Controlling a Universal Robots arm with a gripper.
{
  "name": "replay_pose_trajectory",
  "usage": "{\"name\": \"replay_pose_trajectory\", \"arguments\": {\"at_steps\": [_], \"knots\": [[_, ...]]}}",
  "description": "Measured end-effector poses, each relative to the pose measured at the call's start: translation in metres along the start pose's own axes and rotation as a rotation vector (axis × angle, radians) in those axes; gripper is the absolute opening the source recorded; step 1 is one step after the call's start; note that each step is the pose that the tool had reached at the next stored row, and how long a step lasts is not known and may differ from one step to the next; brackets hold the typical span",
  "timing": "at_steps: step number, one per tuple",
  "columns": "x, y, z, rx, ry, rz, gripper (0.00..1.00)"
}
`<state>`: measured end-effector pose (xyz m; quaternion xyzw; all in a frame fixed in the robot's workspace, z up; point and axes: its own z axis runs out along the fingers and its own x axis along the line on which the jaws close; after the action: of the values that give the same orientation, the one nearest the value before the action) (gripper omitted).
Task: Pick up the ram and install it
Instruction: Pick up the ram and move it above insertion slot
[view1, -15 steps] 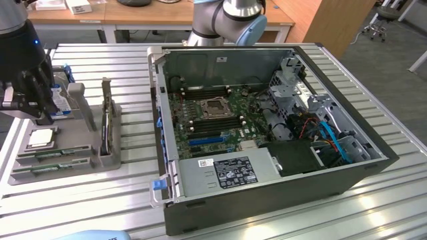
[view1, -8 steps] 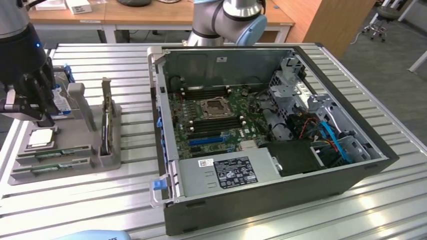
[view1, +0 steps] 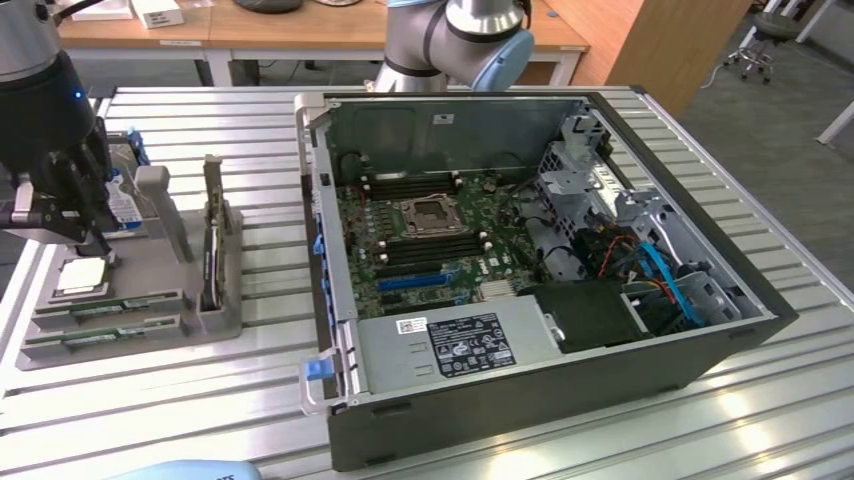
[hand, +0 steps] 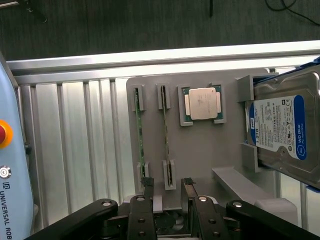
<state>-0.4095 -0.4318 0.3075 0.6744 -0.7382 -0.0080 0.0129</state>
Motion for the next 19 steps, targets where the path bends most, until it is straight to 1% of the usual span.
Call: {"name": "replay_pose_trajectory", "arguments": {"at_steps": [3,13,19], "knots": [[0.0005,-0.0001,0.0003,0.0004,-0.0003,0.000,0.35],[0.0072,-0.0002,0.0002,0.0002,-0.0001,0.000,0.35],[0.0089,-0.0004,0.0002,0.0001,-0.0001,0.000,0.35]]}}
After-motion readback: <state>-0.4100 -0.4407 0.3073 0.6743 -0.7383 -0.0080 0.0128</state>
